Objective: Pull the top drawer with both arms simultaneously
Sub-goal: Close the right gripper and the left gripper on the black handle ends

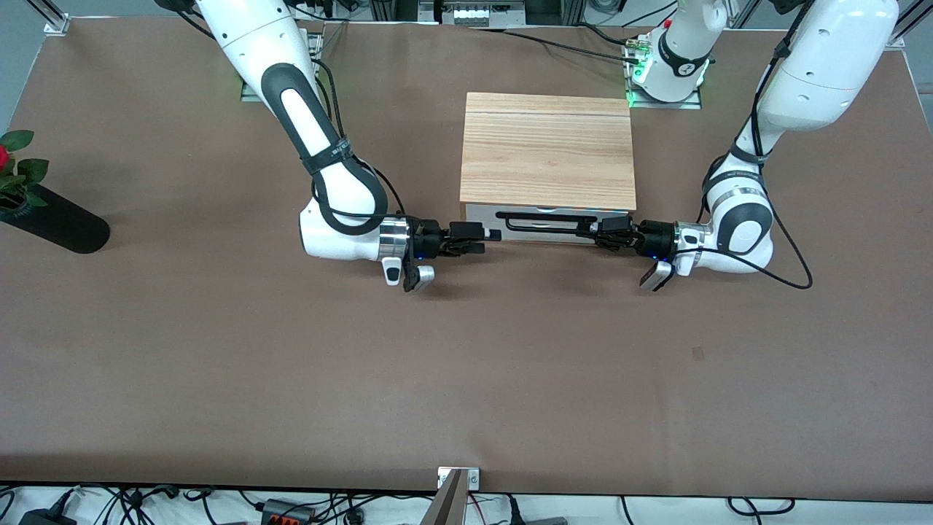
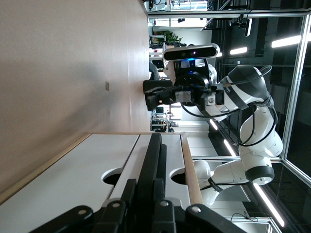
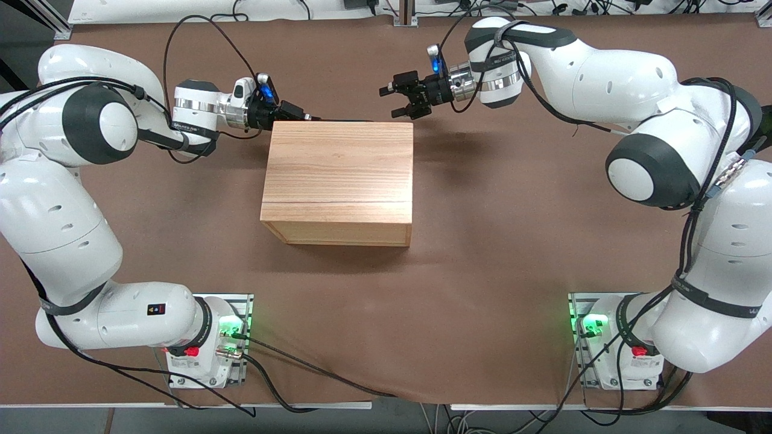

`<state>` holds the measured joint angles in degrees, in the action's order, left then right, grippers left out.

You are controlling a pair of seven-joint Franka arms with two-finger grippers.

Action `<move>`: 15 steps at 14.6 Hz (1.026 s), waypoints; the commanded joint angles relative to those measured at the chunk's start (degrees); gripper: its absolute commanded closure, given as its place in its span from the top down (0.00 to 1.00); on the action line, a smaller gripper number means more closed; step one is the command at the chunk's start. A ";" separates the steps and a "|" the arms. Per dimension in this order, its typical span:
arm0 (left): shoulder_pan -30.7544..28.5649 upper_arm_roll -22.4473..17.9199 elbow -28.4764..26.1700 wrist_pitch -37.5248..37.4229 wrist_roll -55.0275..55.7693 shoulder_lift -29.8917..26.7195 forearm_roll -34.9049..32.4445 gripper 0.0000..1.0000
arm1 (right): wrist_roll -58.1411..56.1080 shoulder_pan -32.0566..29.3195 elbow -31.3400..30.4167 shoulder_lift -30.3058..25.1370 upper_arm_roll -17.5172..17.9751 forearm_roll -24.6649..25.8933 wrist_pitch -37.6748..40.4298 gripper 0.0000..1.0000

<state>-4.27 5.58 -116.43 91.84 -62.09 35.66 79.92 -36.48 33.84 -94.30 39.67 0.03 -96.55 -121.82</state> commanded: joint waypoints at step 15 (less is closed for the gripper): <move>-0.39 0.05 0.41 -0.60 0.31 -0.15 0.94 0.01 | -4.55 2.28 4.21 5.15 1.82 -1.80 1.23 0.65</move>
<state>-4.27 5.58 -116.43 91.83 -62.09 35.66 79.92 -38.09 35.91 -90.81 43.90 1.64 -97.31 -120.97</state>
